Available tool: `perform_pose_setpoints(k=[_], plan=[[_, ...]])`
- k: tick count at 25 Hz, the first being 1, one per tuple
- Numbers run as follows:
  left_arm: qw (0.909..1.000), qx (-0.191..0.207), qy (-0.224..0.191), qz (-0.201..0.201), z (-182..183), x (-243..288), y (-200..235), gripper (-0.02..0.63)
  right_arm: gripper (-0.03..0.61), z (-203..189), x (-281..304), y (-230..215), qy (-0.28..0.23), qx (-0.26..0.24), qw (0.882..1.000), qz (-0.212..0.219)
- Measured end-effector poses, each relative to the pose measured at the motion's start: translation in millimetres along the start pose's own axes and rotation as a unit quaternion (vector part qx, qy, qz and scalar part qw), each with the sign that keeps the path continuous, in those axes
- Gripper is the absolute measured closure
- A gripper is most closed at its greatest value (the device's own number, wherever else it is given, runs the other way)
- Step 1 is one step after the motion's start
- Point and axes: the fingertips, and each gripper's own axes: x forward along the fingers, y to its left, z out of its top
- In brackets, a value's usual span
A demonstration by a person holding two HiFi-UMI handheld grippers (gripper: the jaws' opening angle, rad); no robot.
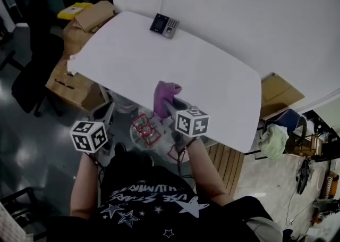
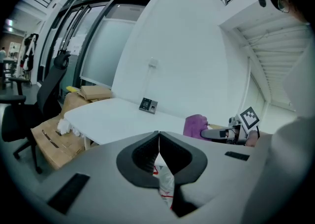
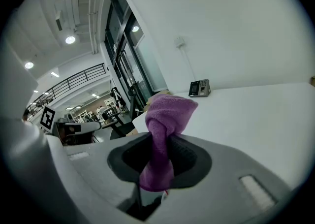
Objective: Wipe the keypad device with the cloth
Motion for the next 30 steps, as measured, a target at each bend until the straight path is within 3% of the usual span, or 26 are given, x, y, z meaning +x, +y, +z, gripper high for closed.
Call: perform_pose_setpoints(k=[10,22,30], plan=[[0.9989,0.020,0.013,-0.041,13.2,46.0,-7.8,0.604,0.486,3.0,-3.9,-37.4,-0.016,0.025,0.999,-0.043],[0.9952,0.026,0.028,-0.090,59.5,131.0,37.7,0.606,0.486,50.1,43.1,-78.3,-0.034,0.048,0.993,-0.100],[0.9917,0.034,0.037,-0.118,109.3,199.2,79.0,0.605,0.486,94.7,101.7,-109.0,-0.044,0.067,0.988,-0.128]])
